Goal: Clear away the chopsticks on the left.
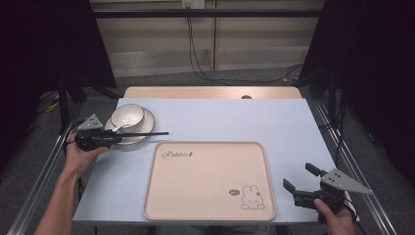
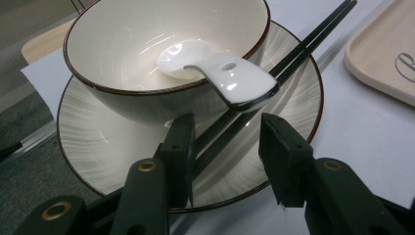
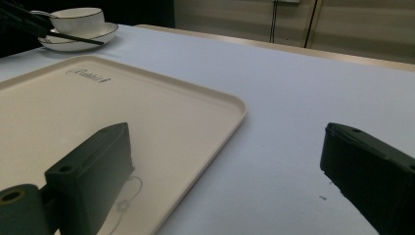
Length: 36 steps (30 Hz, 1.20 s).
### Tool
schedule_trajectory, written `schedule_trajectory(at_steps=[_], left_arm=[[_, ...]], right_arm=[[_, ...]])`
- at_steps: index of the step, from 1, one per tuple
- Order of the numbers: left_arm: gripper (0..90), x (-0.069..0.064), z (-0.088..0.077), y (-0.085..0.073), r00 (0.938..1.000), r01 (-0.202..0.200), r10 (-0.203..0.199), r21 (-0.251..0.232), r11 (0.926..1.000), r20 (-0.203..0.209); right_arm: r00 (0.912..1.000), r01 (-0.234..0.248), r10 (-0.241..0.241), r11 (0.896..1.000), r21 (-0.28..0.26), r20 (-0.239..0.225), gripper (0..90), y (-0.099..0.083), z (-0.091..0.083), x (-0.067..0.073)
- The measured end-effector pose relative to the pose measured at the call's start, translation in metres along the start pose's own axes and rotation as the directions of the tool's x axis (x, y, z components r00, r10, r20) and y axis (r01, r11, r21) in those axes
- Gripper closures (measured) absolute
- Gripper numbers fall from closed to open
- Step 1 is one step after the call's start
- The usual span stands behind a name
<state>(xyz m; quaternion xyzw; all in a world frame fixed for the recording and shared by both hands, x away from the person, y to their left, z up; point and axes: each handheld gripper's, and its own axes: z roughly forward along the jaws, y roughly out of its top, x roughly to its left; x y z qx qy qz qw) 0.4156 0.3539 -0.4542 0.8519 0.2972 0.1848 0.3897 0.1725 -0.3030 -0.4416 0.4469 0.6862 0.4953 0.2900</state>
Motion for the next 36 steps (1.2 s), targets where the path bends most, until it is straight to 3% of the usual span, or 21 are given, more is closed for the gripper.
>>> schedule_trajectory(at_steps=[8, 12, 14, 15, 22, 28, 31, 36], left_arm=[[59.8, -0.004, 0.003, -0.003, 0.9998, -0.022, 0.022, 0.009, 0.9997, -0.004], [65.6, -0.006, 0.007, -0.001, 0.9994, -0.035, 0.035, 0.012, 0.9993, 0.007], [66.2, -0.007, 0.007, 0.0, 0.9993, -0.036, 0.036, 0.016, 0.9992, 0.009], [65.4, -0.008, 0.008, 0.003, 0.9987, -0.05, 0.05, 0.046, 0.9977, 0.005], [66.5, -0.011, 0.012, 0.006, 0.9981, -0.06, 0.059, 0.052, 0.9969, 0.016], [67.0, -0.01, 0.015, 0.007, 0.9972, -0.064, 0.062, 0.053, 0.9965, 0.041], [72.7, -0.011, 0.017, 0.01, 0.9946, -0.082, 0.077, 0.078, 0.9935, 0.07], [80.3, -0.01, 0.019, 0.011, 0.9928, -0.075, 0.067, 0.075, 0.9944, 0.099]], right_arm=[[1.0, -0.003, 0.003, 1.0, -0.001, 0.0, 5.0, 0.0, 0.001, 0.0], [1.0, -0.002, 0.002, 1.0, 0.0, -0.001, 5.0, 0.0, 0.001, 0.0], [1.0, -0.003, 0.003, 1.0, -0.001, 0.0, 5.0, 0.0, 0.001, 0.0], [1.0, -0.004, 0.004, 1.0, -0.001, 0.0, 5.0, 0.0, 0.001, 0.0], [1.0, -0.003, 0.003, 1.0, 0.002, -0.005, 5.0, 0.0, 0.001, -0.001], [1.0, -0.003, 0.003, 1.0, 0.01, 0.006, 5.0, 0.0, 0.001, -0.001], [1.0, -0.004, 0.004, 1.0, 0.01, 0.005, 5.0, -0.001, 0.001, -0.001], [1.0, -0.001, 0.001, 1.0, 0.011, 0.007, 5.0, -0.001, 0.001, -0.001]])
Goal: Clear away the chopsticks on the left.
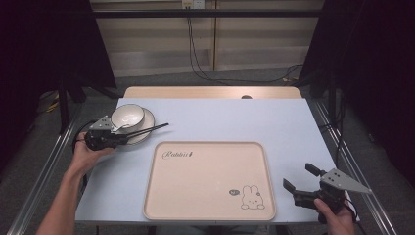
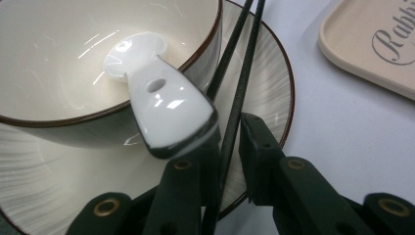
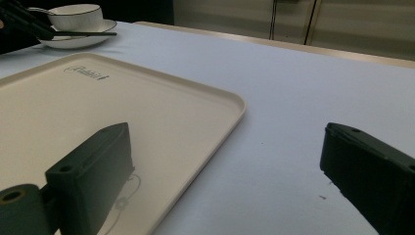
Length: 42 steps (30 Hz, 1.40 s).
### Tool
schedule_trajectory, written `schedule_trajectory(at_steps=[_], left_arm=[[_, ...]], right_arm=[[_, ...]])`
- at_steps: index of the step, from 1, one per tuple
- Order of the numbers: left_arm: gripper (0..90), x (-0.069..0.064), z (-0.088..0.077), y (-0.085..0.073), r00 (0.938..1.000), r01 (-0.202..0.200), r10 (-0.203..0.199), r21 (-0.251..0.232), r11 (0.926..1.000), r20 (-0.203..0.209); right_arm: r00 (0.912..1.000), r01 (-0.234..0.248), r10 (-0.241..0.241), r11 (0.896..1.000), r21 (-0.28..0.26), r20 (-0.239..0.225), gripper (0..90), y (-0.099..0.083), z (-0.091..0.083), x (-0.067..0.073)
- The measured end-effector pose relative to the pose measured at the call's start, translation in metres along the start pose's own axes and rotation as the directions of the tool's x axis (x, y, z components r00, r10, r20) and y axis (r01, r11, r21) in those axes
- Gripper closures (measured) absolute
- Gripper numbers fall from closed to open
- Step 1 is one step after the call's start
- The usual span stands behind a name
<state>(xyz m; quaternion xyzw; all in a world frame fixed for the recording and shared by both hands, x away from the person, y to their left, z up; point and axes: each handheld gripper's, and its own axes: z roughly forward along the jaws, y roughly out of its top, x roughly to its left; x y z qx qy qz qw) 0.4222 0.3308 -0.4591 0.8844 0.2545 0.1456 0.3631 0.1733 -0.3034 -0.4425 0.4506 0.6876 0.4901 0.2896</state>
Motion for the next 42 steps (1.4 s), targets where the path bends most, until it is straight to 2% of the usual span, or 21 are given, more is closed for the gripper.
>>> schedule_trajectory(at_steps=[1, 3, 7, 12, 15, 19, 21, 23, 24, 25, 26, 28, 29, 31, 32, 33, 36, 37, 40, 41, 42], left_arm=[[82.4, 0.001, 0.0, 0.002, 0.9996, 0.013, -0.013, 0.012, 0.9998, 0.026], [84.4, 0.0, 0.0, 0.002, 0.9994, 0.018, -0.018, 0.01, 0.9998, 0.029], [85.8, -0.001, -0.001, 0.002, 0.9962, 0.078, -0.077, -0.007, 0.997, 0.04], [85.9, -0.002, -0.006, 0.004, 0.9926, 0.109, -0.108, -0.01, 0.994, 0.055], [85.9, -0.004, -0.014, 0.006, 0.9922, 0.111, -0.11, -0.023, 0.9935, 0.059], [85.9, -0.009, -0.026, 0.005, 0.9868, 0.153, -0.149, -0.053, 0.9869, 0.063], [85.9, -0.011, -0.031, 0.004, 0.9841, 0.167, -0.163, -0.045, 0.985, 0.07], [86.0, -0.018, -0.04, 0.001, 0.9776, 0.199, -0.195, -0.043, 0.9791, 0.079], [85.9, -0.018, -0.04, 0.001, 0.9776, 0.199, -0.195, -0.043, 0.9791, 0.079], [85.9, -0.022, -0.047, -0.002, 0.9734, 0.221, -0.217, -0.051, 0.9739, 0.073], [85.9, -0.022, -0.047, -0.002, 0.9734, 0.221, -0.217, -0.051, 0.9739, 0.073], [86.0, -0.028, -0.056, -0.004, 0.9676, 0.247, -0.243, -0.058, 0.9672, 0.068], [86.0, -0.028, -0.056, -0.004, 0.9676, 0.247, -0.243, -0.058, 0.9672, 0.068], [86.0, -0.038, -0.064, -0.007, 0.9574, 0.283, -0.278, -0.07, 0.9566, 0.079], [86.0, -0.038, -0.064, -0.007, 0.9574, 0.283, -0.278, -0.07, 0.9566, 0.079], [86.0, -0.044, -0.068, -0.008, 0.9506, 0.304, -0.298, -0.067, 0.9501, 0.086], [85.9, -0.05, -0.071, -0.01, 0.9475, 0.315, -0.309, -0.075, 0.9462, 0.084], [86.0, -0.058, -0.075, -0.011, 0.9382, 0.34, -0.331, -0.094, 0.9355, 0.1], [86.0, -0.064, -0.076, -0.011, 0.9348, 0.35, -0.341, -0.095, 0.9319, 0.099], [86.0, -0.073, -0.077, -0.01, 0.9241, 0.377, -0.366, -0.106, 0.9202, 0.11], [86.0, -0.073, -0.077, -0.01, 0.9241, 0.377, -0.366, -0.106, 0.9202, 0.11]], right_arm=[[1.0, 0.0, 0.0, 1.0, 0.001, 0.0, 5.0, 0.0, 0.0, 0.0], [1.0, -0.002, 0.002, 1.0, 0.001, 0.001, 5.1, 0.0, 0.0, 0.0], [1.0, -0.003, 0.003, 1.0, 0.001, 0.001, 5.0, 0.0, 0.0, 0.0], [1.0, -0.002, 0.002, 1.0, 0.001, -0.002, 5.0, 0.0, 0.0, 0.0], [1.0, -0.001, 0.001, 1.0, -0.001, -0.001, 5.0, 0.0, 0.001, 0.0], [1.0, -0.001, 0.001, 1.0, 0.002, -0.008, 5.0, 0.0, 0.0, 0.0], [0.9999, -0.004, 0.004, 1.0, 0.002, -0.01, 5.0, 0.0, 0.0, 0.001], [1.0, 0.001, -0.001, 1.0, -0.003, -0.007, 5.0, 0.0, 0.0, 0.0], [1.0, 0.001, -0.001, 1.0, -0.003, -0.007, 5.0, 0.0, 0.0, 0.0], [0.9999, -0.001, 0.001, 1.0, -0.004, -0.012, 5.0, 0.0, 0.0, 0.0], [0.9999, -0.001, 0.001, 1.0, -0.004, -0.012, 5.0, 0.0, 0.0, 0.0], [0.9999, -0.003, 0.003, 1.0, -0.004, -0.012, 5.0, 0.0, 0.0, 0.0], [0.9999, -0.003, 0.003, 1.0, -0.004, -0.012, 5.0, 0.0, 0.0, 0.0], [0.9999, -0.004, 0.004, 1.0, -0.002, -0.017, 5.0, 0.0, 0.0, 0.001], [0.9999, -0.004, 0.004, 1.0, -0.002, -0.017, 5.0, 0.0, 0.0, 0.001], [0.9999, -0.003, 0.003, 1.0, -0.001, -0.015, 5.0, 0.0, 0.0, 0.001], [0.9999, -0.005, 0.005, 1.0, -0.001, -0.016, 5.0, 0.0, 0.001, 0.001], [0.9998, -0.003, 0.003, 1.0, -0.001, -0.018, 5.0, 0.0, 0.0, 0.001], [0.9999, -0.004, 0.004, 1.0, -0.002, -0.016, 5.0, 0.0, 0.0, 0.002], [0.9998, -0.003, 0.003, 1.0, 0.0, -0.019, 5.0, 0.0, 0.001, 0.002], [0.9998, -0.003, 0.003, 1.0, 0.0, -0.019, 5.0, 0.0, 0.001, 0.002]])
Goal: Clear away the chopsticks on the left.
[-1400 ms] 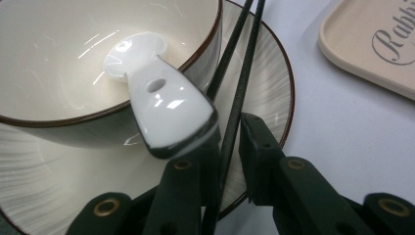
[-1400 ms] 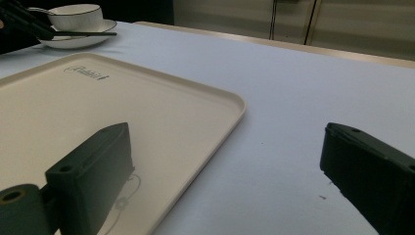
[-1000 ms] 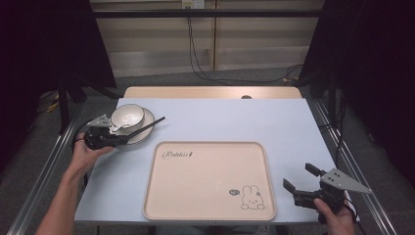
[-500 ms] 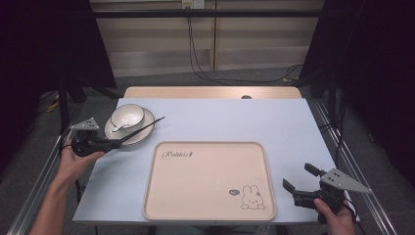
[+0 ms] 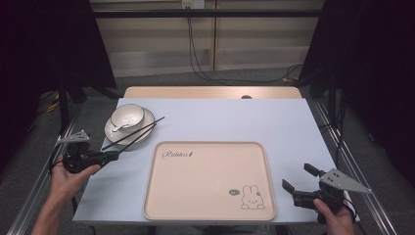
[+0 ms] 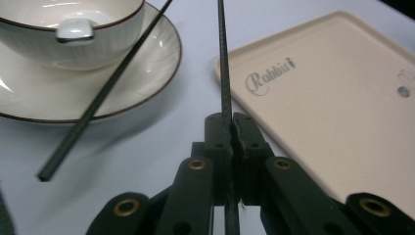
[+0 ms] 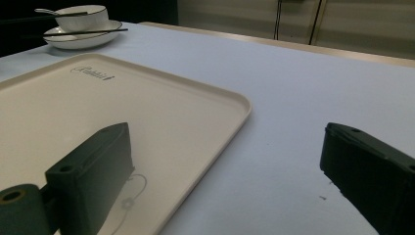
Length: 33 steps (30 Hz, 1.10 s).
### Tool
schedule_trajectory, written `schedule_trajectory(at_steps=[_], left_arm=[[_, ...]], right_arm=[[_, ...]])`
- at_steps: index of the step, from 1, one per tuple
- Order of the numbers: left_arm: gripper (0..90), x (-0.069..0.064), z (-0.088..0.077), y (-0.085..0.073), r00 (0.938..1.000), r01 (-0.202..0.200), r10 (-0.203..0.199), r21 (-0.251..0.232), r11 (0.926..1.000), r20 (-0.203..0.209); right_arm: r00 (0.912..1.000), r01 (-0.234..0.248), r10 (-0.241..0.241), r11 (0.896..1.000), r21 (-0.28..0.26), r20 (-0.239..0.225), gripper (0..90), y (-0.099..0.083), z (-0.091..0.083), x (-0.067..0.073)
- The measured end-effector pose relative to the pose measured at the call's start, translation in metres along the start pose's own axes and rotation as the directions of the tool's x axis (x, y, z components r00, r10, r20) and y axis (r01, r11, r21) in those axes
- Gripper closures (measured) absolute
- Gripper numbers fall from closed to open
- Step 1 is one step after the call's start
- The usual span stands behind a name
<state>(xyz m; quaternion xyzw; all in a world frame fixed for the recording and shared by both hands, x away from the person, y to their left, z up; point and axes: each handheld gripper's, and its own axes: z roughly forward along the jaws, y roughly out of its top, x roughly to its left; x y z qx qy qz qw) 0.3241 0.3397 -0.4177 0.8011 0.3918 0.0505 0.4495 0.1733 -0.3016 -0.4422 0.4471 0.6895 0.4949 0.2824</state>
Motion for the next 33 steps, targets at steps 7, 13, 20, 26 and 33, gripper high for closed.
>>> schedule_trajectory(at_steps=[7, 13, 20, 26, 33], left_arm=[[86.0, -0.027, 0.002, -0.007, 0.9983, 0.053, -0.054, -0.018, 0.9984, -0.025], [86.0, -0.055, 0.004, -0.012, 0.9936, 0.108, -0.109, -0.022, 0.9939, -0.029], [85.9, -0.082, 0.008, -0.02, 0.9874, 0.151, -0.152, -0.041, 0.9877, -0.042], [86.1, -0.107, 0.014, -0.021, 0.984, 0.158, -0.162, -0.05, 0.9861, -0.075], [86.0, -0.121, 0.029, -0.024, 0.9687, 0.204, -0.208, -0.047, 0.9779, -0.135]], right_arm=[[1.0, 0.003, -0.003, 1.0, -0.001, -0.005, 5.0, 0.0, -0.001, 0.001], [1.0, 0.003, -0.003, 1.0, -0.001, -0.009, 5.0, 0.0, 0.0, 0.001], [1.0, 0.005, -0.005, 1.0, 0.0, -0.008, 5.0, 0.0, 0.0, 0.001], [0.9999, 0.003, -0.003, 1.0, 0.003, -0.012, 5.0, 0.0, 0.0, 0.002], [0.9999, 0.005, -0.005, 1.0, 0.004, -0.017, 5.0, 0.0, 0.0, 0.002]])
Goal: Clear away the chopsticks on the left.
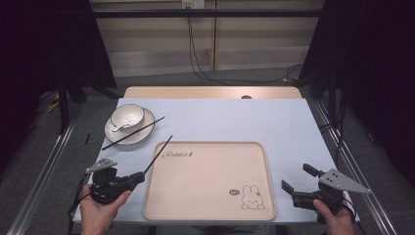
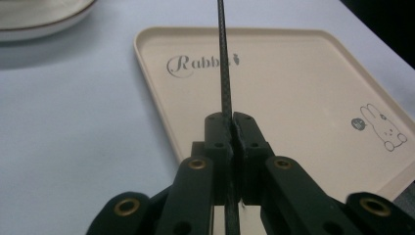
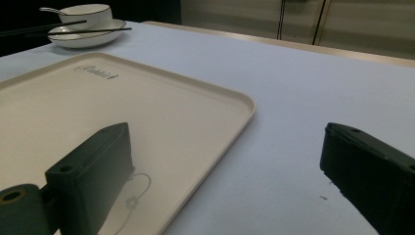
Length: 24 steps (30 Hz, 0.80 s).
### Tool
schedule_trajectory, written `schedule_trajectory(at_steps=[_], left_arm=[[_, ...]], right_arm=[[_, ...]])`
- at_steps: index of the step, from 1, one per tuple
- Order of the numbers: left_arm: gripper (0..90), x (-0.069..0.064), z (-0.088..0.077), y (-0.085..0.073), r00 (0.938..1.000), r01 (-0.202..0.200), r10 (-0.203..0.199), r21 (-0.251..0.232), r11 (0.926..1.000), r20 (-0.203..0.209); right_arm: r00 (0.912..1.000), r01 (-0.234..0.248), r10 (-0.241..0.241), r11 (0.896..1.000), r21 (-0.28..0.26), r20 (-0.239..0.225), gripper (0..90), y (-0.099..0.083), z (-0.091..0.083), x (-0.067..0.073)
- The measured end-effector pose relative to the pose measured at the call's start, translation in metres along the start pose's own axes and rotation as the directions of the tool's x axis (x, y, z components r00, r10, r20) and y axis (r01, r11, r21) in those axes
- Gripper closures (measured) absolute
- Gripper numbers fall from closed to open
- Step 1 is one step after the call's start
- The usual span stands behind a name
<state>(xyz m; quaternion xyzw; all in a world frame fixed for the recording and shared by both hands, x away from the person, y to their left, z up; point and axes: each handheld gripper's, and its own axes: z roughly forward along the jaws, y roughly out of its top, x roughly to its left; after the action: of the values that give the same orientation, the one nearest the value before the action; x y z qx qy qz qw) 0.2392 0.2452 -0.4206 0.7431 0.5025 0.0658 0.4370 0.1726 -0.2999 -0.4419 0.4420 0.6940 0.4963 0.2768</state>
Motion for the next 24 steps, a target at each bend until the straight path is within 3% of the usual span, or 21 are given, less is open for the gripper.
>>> schedule_trajectory(at_steps=[2, 3, 7, 8, 14, 15, 19, 24], left_arm=[[86.0, -0.003, 0.006, -0.002, 0.9997, 0.012, -0.011, 0.013, 0.9998, -0.021], [86.0, -0.007, 0.011, -0.003, 0.9987, 0.007, -0.006, 0.011, 0.9999, -0.051], [85.9, -0.01, 0.022, -0.005, 0.9974, 0.033, -0.03, 0.044, 0.9985, -0.065], [86.0, -0.012, 0.028, -0.006, 0.9948, 0.044, -0.039, 0.052, 0.9977, -0.094], [86.0, -0.014, 0.039, -0.009, 0.991, 0.069, -0.058, 0.084, 0.9941, -0.12], [85.9, -0.012, 0.043, -0.008, 0.9884, 0.074, -0.061, 0.088, 0.9934, -0.139], [85.9, -0.01, 0.048, -0.007, 0.9866, 0.087, -0.074, 0.087, 0.9924, -0.145], [85.9, -0.01, 0.056, -0.009, 0.9858, 0.085, -0.065, 0.13, 0.9878, -0.155]], right_arm=[[1.0, 0.0, 0.0, 1.0, 0.0, 0.001, 5.0, 0.0, 0.0, 0.0], [1.0, 0.002, -0.002, 1.0, 0.0, 0.003, 5.0, 0.0, 0.0, 0.0], [1.0, 0.0, 0.0, 1.0, 0.005, -0.001, 5.0, 0.0, 0.001, 0.001], [1.0, 0.006, -0.006, 1.0, 0.004, -0.001, 5.0, 0.0, 0.001, 0.001], [0.9999, 0.011, -0.011, 1.0, 0.002, -0.009, 5.0, 0.0, 0.001, 0.001], [0.9999, 0.01, -0.01, 1.0, 0.002, -0.01, 5.0, 0.001, 0.001, 0.001], [0.9999, 0.007, -0.006, 1.0, 0.005, -0.011, 5.0, 0.0, 0.001, 0.001], [0.9998, 0.013, -0.013, 1.0, 0.006, -0.012, 5.0, 0.0, 0.001, 0.001]])
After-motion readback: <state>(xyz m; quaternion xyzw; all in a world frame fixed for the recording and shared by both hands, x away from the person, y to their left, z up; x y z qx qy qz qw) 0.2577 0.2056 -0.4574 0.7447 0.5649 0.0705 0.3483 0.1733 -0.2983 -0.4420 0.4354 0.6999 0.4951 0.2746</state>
